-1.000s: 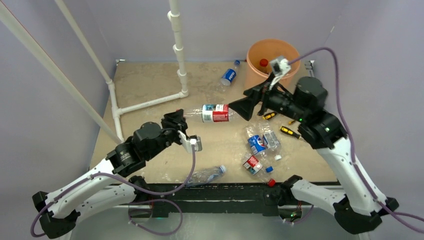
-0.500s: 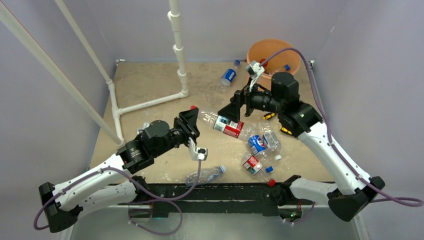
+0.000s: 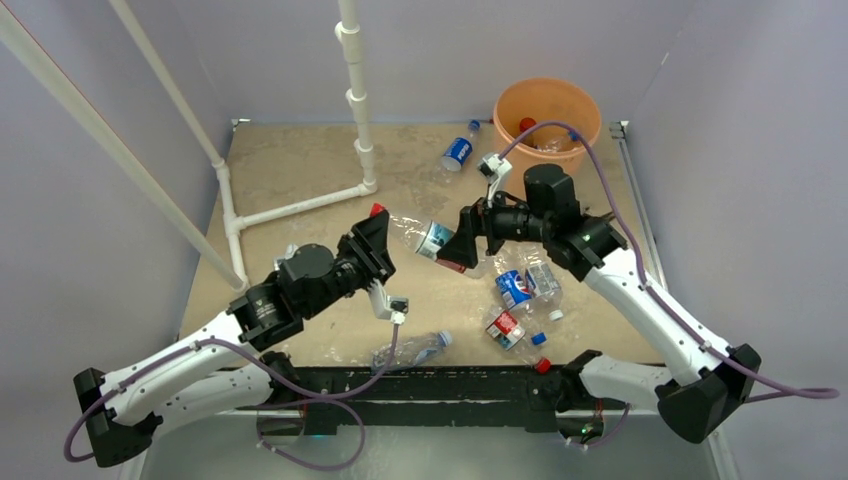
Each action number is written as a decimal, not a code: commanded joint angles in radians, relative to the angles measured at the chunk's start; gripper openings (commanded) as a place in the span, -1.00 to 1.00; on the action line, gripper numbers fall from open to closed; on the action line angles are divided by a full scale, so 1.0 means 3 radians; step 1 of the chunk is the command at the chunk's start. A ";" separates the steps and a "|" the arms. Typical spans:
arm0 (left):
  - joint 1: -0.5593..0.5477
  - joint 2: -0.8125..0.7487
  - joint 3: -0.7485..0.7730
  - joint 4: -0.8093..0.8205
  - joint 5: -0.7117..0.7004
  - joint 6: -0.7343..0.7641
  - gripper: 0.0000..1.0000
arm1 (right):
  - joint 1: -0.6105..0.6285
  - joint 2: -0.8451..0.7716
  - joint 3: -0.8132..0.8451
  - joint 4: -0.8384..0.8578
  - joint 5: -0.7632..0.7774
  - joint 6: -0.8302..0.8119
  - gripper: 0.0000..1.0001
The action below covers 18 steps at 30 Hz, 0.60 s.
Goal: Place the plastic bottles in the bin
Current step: Pick up the plastic bottle at the center of the board.
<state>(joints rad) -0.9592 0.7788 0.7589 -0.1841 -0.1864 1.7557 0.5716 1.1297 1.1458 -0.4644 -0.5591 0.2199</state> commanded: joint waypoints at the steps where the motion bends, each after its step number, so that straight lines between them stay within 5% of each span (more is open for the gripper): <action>1: -0.0029 0.0048 0.0073 0.0097 -0.0032 0.0174 -1.00 | 0.0183 0.0068 0.0006 0.0115 -0.0096 -0.0019 0.98; 13: -0.0034 0.0066 0.0093 0.0245 0.0059 0.0006 -1.00 | 0.0296 0.0184 -0.0194 0.0257 -0.0133 -0.0092 0.56; 18: -0.0035 0.0052 0.0064 0.0285 0.0101 -0.0113 -1.00 | 0.0296 0.0095 -0.0259 0.0263 -0.0095 -0.0111 0.13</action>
<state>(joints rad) -0.9638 0.8104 0.7589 -0.1810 -0.1825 1.7706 0.6609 1.1999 1.0847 -0.4168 -0.5797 0.2047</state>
